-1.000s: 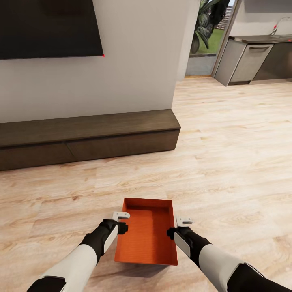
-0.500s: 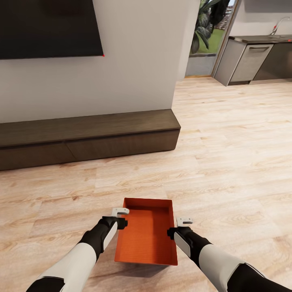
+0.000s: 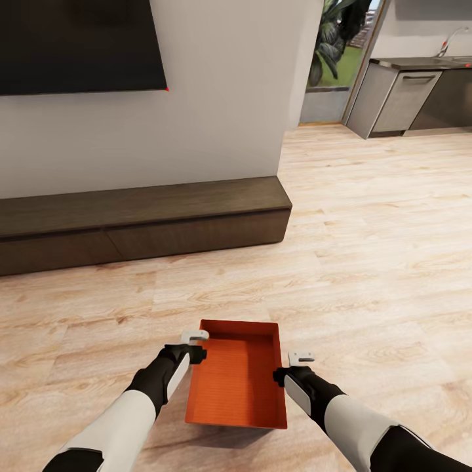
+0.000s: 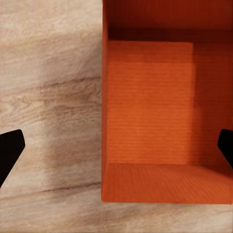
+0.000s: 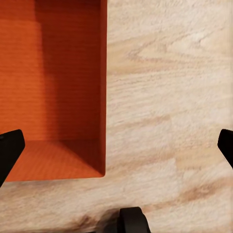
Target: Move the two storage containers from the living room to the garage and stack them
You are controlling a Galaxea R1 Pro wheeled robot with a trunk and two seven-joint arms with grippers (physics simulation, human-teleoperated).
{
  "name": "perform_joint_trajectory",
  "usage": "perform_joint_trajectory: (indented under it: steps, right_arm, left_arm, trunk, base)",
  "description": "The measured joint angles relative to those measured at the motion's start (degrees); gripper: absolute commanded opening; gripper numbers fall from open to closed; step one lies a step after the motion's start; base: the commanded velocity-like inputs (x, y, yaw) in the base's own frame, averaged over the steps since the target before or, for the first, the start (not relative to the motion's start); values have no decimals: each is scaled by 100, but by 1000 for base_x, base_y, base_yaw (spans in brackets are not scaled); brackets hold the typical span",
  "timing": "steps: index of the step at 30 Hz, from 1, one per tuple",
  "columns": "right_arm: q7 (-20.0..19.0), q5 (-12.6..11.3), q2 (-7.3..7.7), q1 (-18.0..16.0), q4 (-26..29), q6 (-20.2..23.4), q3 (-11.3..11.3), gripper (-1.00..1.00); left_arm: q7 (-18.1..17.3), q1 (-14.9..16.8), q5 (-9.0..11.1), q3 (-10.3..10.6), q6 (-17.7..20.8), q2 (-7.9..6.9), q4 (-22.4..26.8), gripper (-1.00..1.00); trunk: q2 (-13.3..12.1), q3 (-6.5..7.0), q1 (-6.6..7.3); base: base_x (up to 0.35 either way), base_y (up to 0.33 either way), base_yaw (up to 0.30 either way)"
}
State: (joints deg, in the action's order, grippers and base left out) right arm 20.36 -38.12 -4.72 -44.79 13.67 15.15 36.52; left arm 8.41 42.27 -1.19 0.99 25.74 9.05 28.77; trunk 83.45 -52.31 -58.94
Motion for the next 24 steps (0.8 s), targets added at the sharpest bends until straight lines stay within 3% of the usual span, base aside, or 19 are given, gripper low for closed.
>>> perform_joint_trajectory:
  steps: [3, 12, 19, 24]
  right_arm:
    - [0, 0, 2, 0, 1, 0, 0, 100]
    - [0, 0, 3, 0, 1, 0, 0, 100]
    - [0, 0, 3, 0, 2, 0, 0, 100]
    - [0, 0, 3, 0, 2, 0, 0, 100]
  left_arm:
    - [3, 0, 4, -8, 10, -3, 20, 100]
    - [110, 0, 14, 0, 163, -8, 168, 100]
    - [115, 0, 21, 4, 175, -1, 190, 100]
    - [115, 0, 28, 12, 172, 0, 183, 100]
  trunk:
    - [120, -54, -66]
    - [122, -54, -66]
    - [401, -180, -220]
    - [403, -180, -220]
  base:
    - [0, 0, 0]
    - [0, 0, 0]
    - [0, 0, 0]
    - [0, 0, 0]
